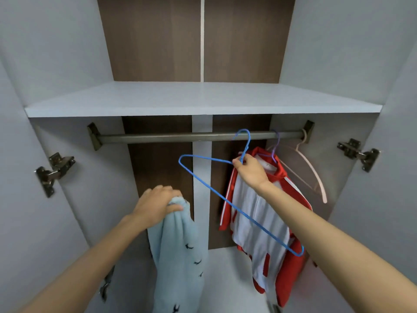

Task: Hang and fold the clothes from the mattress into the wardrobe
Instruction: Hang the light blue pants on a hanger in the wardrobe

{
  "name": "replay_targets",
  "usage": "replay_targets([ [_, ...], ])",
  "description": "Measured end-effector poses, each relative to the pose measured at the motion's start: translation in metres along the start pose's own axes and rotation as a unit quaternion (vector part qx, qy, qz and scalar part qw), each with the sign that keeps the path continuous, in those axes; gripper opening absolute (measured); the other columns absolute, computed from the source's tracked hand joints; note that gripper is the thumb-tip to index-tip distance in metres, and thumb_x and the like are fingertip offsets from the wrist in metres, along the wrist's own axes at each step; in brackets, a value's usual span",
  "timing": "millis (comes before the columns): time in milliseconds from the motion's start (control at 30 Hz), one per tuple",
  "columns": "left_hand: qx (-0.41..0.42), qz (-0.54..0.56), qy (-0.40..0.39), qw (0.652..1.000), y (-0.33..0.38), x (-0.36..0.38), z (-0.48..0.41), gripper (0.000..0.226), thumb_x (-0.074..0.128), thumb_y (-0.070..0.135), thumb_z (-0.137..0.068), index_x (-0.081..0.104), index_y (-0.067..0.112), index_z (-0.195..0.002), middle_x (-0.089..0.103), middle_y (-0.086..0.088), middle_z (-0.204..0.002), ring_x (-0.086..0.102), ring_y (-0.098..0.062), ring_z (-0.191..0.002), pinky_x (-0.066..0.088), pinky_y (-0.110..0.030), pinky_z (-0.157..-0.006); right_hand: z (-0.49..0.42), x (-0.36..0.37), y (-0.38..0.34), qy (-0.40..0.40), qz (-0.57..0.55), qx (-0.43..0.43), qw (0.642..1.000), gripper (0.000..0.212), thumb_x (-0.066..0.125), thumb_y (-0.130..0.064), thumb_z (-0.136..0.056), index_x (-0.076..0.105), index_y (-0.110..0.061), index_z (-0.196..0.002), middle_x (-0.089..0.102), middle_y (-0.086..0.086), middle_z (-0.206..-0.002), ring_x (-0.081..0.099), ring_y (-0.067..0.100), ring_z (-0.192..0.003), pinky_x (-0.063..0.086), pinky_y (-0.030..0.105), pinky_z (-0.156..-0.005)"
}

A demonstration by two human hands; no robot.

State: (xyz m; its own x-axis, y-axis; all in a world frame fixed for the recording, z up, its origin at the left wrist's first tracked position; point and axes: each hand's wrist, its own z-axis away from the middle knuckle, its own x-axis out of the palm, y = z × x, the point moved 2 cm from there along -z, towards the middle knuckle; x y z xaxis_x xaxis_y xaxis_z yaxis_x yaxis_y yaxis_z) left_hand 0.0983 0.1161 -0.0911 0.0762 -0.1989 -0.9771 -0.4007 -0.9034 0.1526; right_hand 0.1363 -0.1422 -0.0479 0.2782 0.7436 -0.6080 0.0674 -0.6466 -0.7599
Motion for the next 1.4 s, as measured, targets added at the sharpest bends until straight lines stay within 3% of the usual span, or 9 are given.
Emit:
replay_targets([
  [167,0.082,0.106,0.082,0.988,0.037,-0.003,0.07,0.013,0.056,0.034,-0.093,0.06,0.026,-0.103,0.045,0.013,-0.11,0.036,-0.004,-0.101,0.035,-0.028,-0.089,0.109,-0.047,-0.006,0.034,0.011,-0.015,0.999,0.026,0.05,-0.032,-0.096,0.055,-0.017,-0.075,0.051,-0.003,-0.066,0.05,0.015,-0.064,0.037,0.033,-0.067],
  [367,0.18,0.218,0.039,0.958,0.093,0.006,0.143,0.008,0.055,0.025,-0.094,0.052,0.033,-0.091,0.047,0.019,-0.087,0.043,0.005,-0.09,0.033,-0.011,-0.077,0.254,-0.114,0.006,0.106,0.1,0.065,0.987,0.036,0.045,-0.038,-0.097,0.049,-0.014,-0.071,0.051,0.001,-0.065,0.049,0.027,-0.073,0.038,0.036,-0.067],
  [567,0.261,0.216,-0.019,0.941,0.149,0.008,0.203,0.008,0.057,0.042,-0.09,0.057,0.035,-0.087,0.058,0.017,-0.09,0.055,-0.004,-0.088,0.045,-0.026,-0.079,0.367,-0.181,0.007,0.112,0.2,0.138,0.963,0.035,0.037,-0.036,-0.099,0.043,-0.01,-0.076,0.054,0.009,-0.08,0.051,0.032,-0.083,0.035,0.035,-0.067],
  [733,0.289,0.245,-0.032,0.925,0.216,0.008,0.243,0.022,0.06,0.06,-0.074,0.056,0.041,-0.063,0.058,0.012,-0.073,0.053,-0.007,-0.077,0.036,-0.014,-0.066,0.436,-0.219,0.013,0.107,0.257,0.169,0.946,0.034,0.037,-0.034,-0.097,0.04,-0.013,-0.071,0.048,0.001,-0.069,0.048,0.028,-0.074,0.032,0.034,-0.062],
  [900,0.274,0.323,-0.02,0.906,0.281,0.012,0.277,0.037,0.072,0.055,-0.067,0.058,0.025,-0.051,0.055,0.008,-0.063,0.051,-0.007,-0.063,0.034,-0.014,-0.058,0.503,-0.257,0.034,0.112,0.231,0.191,0.947,0.034,0.04,-0.033,-0.096,0.038,-0.013,-0.069,0.048,0.001,-0.068,0.045,0.024,-0.069,0.03,0.034,-0.059],
  [1000,0.258,0.369,-0.044,0.892,0.326,0.018,0.298,0.044,0.078,0.042,-0.072,0.059,0.008,-0.051,0.048,-0.004,-0.057,0.043,-0.007,-0.055,0.035,-0.025,-0.06,0.545,-0.288,0.053,0.096,0.157,0.191,0.964,0.032,0.044,-0.03,-0.096,0.051,-0.004,-0.079,0.051,0.002,-0.072,0.045,0.021,-0.07,0.033,0.034,-0.064],
  [1167,0.184,0.431,-0.047,0.882,0.398,0.021,0.332,0.059,0.054,0.03,-0.095,0.041,0.006,-0.043,0.039,-0.007,-0.046,0.037,-0.011,-0.046,0.035,-0.024,-0.056,0.62,-0.351,0.074,0.115,0.066,0.199,0.971,0.024,0.049,-0.026,-0.096,0.049,-0.009,-0.079,0.039,0.001,-0.068,0.033,0.016,-0.063,0.028,0.03,-0.061],
  [1267,0.161,0.438,-0.022,0.884,0.435,0.022,0.355,0.06,0.048,0.024,-0.098,0.036,0.012,-0.04,0.037,-0.006,-0.042,0.037,-0.01,-0.042,0.033,-0.019,-0.05,0.654,-0.365,0.085,0.095,0.058,0.208,0.972,0.022,0.049,-0.025,-0.096,0.049,-0.01,-0.08,0.034,-0.001,-0.065,0.029,0.014,-0.059,0.025,0.027,-0.057],
  [1400,0.147,0.473,-0.037,0.868,0.474,0.021,0.385,0.053,0.046,0.016,-0.096,0.033,0.008,-0.046,0.03,-0.006,-0.046,0.032,-0.018,-0.046,0.027,-0.028,-0.055,0.685,-0.354,0.105,0.068,0.074,0.22,0.97,0.026,0.05,-0.026,-0.097,0.052,-0.011,-0.075,0.043,-0.003,-0.062,0.037,0.014,-0.059,0.032,0.028,-0.059],
])
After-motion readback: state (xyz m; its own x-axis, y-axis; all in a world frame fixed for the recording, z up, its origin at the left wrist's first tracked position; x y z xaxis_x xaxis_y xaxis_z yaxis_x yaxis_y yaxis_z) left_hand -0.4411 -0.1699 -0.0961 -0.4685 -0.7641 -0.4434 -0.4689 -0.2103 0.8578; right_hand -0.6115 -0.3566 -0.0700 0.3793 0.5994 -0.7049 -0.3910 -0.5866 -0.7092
